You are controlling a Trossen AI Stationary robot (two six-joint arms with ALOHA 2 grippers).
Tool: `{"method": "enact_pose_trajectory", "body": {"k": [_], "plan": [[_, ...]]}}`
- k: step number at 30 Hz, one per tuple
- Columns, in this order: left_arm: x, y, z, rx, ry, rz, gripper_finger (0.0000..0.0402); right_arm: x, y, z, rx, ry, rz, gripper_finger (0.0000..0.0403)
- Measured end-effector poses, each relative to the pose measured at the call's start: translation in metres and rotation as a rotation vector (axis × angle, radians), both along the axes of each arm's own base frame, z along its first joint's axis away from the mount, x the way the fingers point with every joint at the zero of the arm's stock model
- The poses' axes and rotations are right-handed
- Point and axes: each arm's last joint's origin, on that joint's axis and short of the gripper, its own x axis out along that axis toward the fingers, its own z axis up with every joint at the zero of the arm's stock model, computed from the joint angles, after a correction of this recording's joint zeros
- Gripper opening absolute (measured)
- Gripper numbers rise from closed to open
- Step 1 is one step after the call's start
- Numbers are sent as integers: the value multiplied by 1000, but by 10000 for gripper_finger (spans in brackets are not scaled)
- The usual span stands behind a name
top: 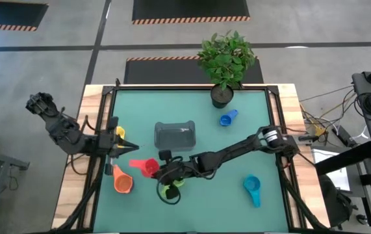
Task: Nest measuring cups in basket
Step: Stack the red measuring cup on top of the orange measuring cup
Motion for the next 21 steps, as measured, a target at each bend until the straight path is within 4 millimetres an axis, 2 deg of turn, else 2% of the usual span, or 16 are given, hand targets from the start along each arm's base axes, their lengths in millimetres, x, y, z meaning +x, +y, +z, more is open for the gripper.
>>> {"method": "enact_pose_trajectory", "body": {"k": [4,15,21], "plan": [[-2,-1,1,15,-2,-17,0,14,0,-9,19,-37,14,9],[-2,-1,-1,27,8,-20,0,52,5,-10,48,-97,87,9],[-4,0,1,21,1,-22,0,68,4,-18,37,-55,84,9]]}}
